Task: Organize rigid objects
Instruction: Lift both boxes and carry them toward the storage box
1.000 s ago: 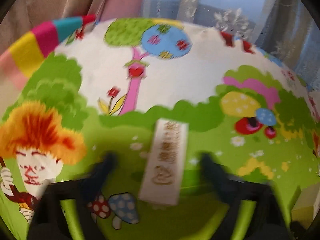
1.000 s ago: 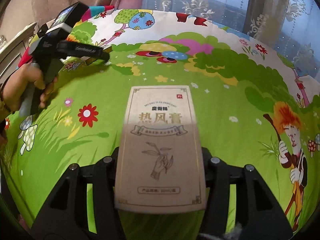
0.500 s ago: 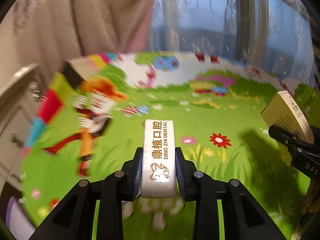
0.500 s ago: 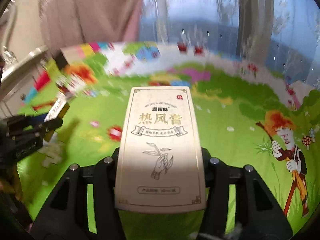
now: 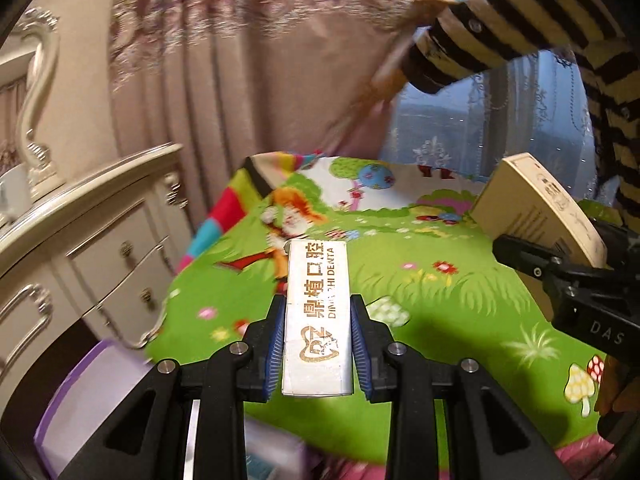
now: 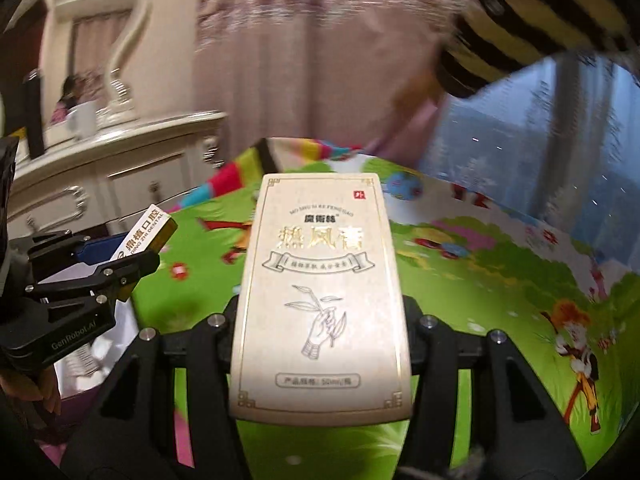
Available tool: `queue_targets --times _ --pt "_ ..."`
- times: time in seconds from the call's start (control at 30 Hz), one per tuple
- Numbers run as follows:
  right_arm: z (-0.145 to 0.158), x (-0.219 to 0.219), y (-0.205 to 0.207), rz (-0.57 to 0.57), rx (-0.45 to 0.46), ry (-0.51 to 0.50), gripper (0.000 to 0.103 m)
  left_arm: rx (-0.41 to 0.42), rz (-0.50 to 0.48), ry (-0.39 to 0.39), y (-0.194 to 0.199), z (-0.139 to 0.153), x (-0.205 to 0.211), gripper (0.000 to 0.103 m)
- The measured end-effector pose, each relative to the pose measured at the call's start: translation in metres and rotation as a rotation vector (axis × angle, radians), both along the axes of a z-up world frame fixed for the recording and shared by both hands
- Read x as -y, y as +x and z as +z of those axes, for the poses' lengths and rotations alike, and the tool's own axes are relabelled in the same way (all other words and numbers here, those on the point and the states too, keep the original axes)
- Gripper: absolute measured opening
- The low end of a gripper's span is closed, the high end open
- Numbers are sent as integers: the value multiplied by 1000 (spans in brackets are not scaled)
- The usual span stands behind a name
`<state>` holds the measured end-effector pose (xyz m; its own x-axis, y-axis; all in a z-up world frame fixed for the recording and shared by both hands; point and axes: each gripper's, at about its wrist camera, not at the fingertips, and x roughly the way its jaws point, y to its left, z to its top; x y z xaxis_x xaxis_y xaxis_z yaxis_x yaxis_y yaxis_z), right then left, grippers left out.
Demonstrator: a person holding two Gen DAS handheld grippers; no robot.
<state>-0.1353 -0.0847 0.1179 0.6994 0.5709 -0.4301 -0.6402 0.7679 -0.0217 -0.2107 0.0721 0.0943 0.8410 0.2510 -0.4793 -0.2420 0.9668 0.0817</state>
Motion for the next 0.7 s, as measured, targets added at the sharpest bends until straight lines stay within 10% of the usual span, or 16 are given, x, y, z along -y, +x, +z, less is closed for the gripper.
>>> queue_targets --times 0.7 --pt "-45 -196 -93 576 -118 -387 55 -82 389 -207 -123 -54 -133 32"
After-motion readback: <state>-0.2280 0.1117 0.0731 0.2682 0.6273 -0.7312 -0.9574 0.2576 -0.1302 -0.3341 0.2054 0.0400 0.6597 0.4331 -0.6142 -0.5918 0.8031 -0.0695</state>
